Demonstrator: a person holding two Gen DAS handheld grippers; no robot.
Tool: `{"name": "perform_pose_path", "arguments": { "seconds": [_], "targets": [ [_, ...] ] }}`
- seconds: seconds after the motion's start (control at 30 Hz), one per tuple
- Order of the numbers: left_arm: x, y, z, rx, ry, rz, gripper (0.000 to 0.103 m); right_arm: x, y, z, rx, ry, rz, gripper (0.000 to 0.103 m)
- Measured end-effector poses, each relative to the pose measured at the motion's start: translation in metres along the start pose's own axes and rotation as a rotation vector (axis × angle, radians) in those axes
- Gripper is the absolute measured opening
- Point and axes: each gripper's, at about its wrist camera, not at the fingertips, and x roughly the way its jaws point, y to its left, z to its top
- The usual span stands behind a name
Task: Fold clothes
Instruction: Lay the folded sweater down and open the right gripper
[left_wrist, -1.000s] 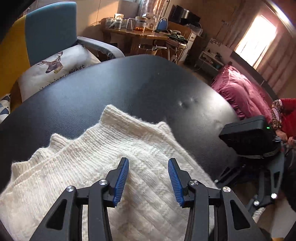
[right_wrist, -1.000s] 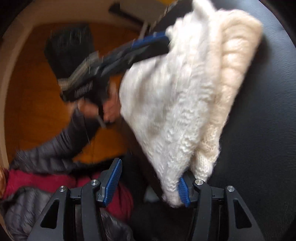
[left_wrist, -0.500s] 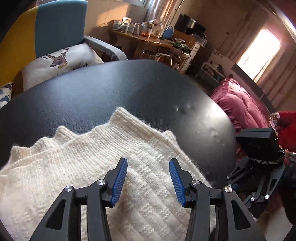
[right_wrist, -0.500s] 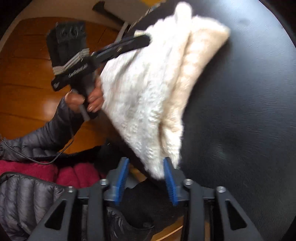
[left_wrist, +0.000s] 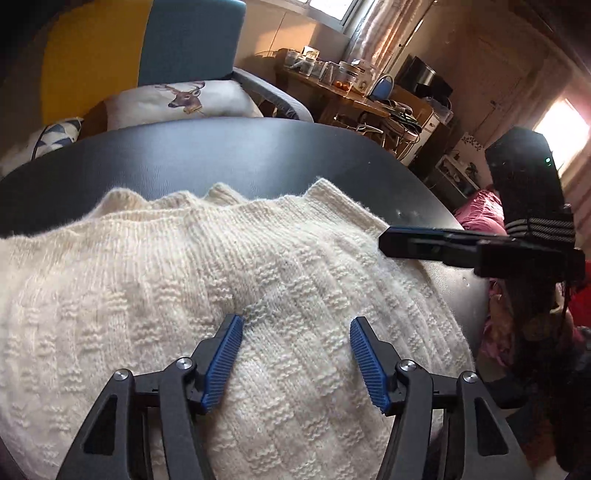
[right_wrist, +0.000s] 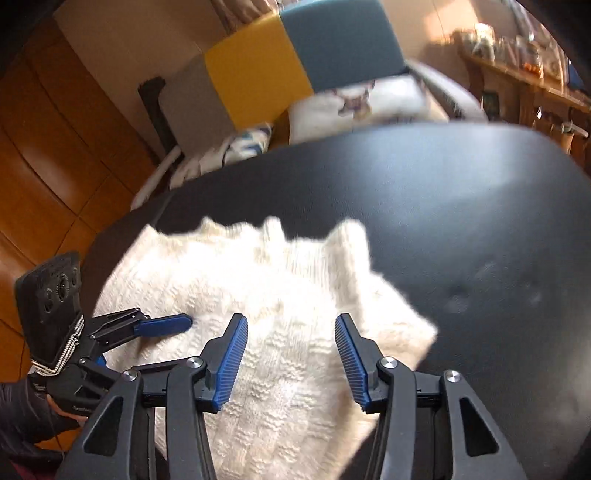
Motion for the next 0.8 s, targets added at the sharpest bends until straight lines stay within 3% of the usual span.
{"name": "perform_pose_path", "arguments": {
  "seconds": [0.17,0.3,0.43,0.5,0.57,0.67,0.8],
  "targets": [
    [0.002,-0.005,-0.006,-0.017,-0.029,0.003,0.064,0.007,-0.012,-0.026,-0.005,-0.037,-0.064,0.048],
    [-0.035,0.011,-0.006,-0.11,-0.086,-0.047,0.065,0.005,-0.002,-0.023,-0.022,-0.034,-0.114,0.049],
    [-0.118,0.061,-0.017,-0.165,-0.252,0.035,0.065,-0.005,0.02,-0.022,-0.048,-0.086,-0.165,0.05],
    [-0.163,0.096,-0.033,-0.194,-0.32,0.122,0.073,-0.013,0.039,-0.023,-0.082,-0.144,-0.176,0.052],
    [-0.197,0.136,-0.052,-0.241,-0.345,0.189,0.075,-0.015,0.062,-0.023,-0.104,-0.17,-0.12,0.053],
    [-0.22,0.189,-0.076,-0.312,-0.297,0.18,0.075,-0.001,0.096,-0.026,-0.128,-0.142,-0.033,0.053],
    [-0.21,0.208,-0.095,-0.303,-0.215,0.12,0.075,0.029,0.122,-0.03,-0.138,-0.082,-0.042,0.053]
  ]
}}
